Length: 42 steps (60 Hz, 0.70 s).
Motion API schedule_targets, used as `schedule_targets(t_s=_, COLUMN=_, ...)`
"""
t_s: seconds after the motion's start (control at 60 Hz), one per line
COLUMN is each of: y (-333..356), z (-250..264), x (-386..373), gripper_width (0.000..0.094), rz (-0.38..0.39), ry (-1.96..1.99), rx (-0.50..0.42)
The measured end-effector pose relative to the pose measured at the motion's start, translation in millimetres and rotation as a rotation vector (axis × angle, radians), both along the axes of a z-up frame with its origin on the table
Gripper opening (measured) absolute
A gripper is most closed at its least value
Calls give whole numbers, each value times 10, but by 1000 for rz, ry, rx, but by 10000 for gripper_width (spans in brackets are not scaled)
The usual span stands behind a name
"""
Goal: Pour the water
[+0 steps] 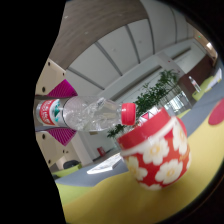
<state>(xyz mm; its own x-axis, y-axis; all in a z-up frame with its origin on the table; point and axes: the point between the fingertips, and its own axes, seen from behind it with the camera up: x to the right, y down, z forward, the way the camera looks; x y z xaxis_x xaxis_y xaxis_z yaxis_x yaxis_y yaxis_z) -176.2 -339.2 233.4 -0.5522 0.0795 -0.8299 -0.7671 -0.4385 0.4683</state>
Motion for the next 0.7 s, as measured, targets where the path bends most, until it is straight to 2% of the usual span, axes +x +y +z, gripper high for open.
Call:
schedule_targets(t_s=0.017, y=163, z=81, x=31, gripper_width=349, rz=6, ry=-23, rx=1)
schedule_targets(t_s=0.067, y=-55, z=101, x=-38, gripper_width=351, rz=9, ry=-104, rx=24)
schedule_targets(t_s=0.15, y=81, z=409, x=-5, gripper_width=348, rz=-4, ry=-302, rx=93)
schedule_targets(t_s=0.183, y=-63, z=531, x=50, gripper_width=351, rz=-24, ry=-397, rx=130)
schedule_targets(t_s=0.217, y=69, z=696, x=115, gripper_width=349, rz=-48, ry=-503, rx=168)
schedule_targets(t_s=0.283, y=-7, z=938, x=224, gripper_width=351, rz=-139, ry=-766, rx=250)
schedule_targets(t_s=0.4, y=-93, z=1243, x=859, gripper_width=355, rz=-344, ry=-1206, rx=358)
schedule_targets(t_s=0.467, y=15, z=1456, x=1037, gripper_width=356, rz=-423, ry=-1397, rx=372)
schedule_targets(t_s=0.567, y=83, z=1260, x=1585, gripper_width=354, rz=-513, ry=-1656, rx=358)
schedule_targets(t_s=0.633, y=133, z=1106, x=1896, gripper_width=355, rz=-535, ry=-1825, rx=312)
schedule_targets(t_s=0.7, y=233, z=868, x=2211, gripper_width=353, rz=-513, ry=-1949, rx=258)
